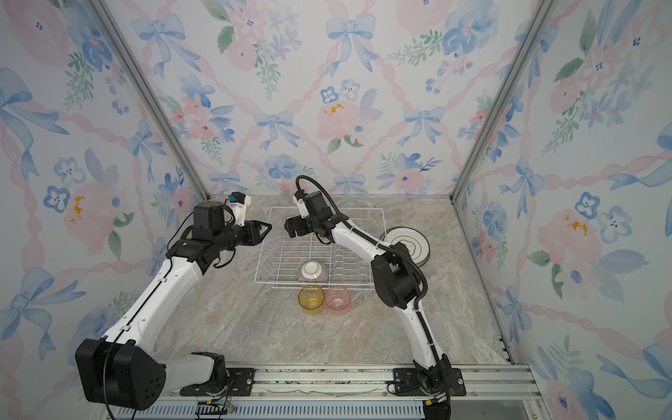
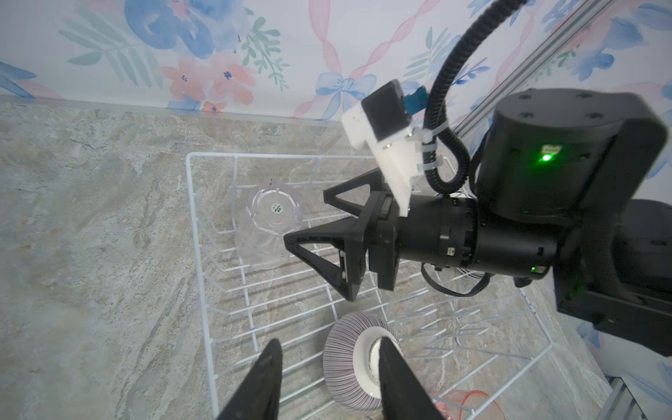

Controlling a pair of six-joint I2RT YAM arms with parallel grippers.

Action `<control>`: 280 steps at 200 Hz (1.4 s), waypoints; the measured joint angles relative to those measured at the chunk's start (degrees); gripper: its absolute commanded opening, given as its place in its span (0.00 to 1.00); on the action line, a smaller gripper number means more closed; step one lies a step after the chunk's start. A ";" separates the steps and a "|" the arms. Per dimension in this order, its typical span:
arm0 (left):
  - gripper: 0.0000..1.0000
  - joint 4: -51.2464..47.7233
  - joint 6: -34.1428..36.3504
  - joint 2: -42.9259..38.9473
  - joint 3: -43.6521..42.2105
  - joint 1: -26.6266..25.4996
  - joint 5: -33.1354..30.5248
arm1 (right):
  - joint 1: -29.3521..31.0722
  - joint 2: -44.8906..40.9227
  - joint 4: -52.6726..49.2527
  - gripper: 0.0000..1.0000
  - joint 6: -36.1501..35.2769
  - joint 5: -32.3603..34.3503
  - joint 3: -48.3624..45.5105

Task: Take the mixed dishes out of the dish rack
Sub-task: 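Grasp the clear glass rim with the right gripper while the left arm draws back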

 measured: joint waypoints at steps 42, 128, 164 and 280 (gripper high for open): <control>0.45 1.70 -0.24 0.00 -1.44 1.99 2.40 | 1.44 7.37 -3.69 0.97 -0.35 4.26 11.37; 0.45 2.75 -0.42 -0.57 -2.25 4.90 5.49 | 2.47 14.78 -8.66 0.97 -0.35 10.05 21.46; 0.45 3.30 -0.42 -0.57 -2.73 5.60 6.34 | 2.64 15.52 -10.25 0.97 -0.35 10.23 21.99; 0.45 4.85 -0.85 -0.57 -3.72 6.10 7.69 | 2.58 16.37 -10.64 0.51 -0.81 9.97 23.41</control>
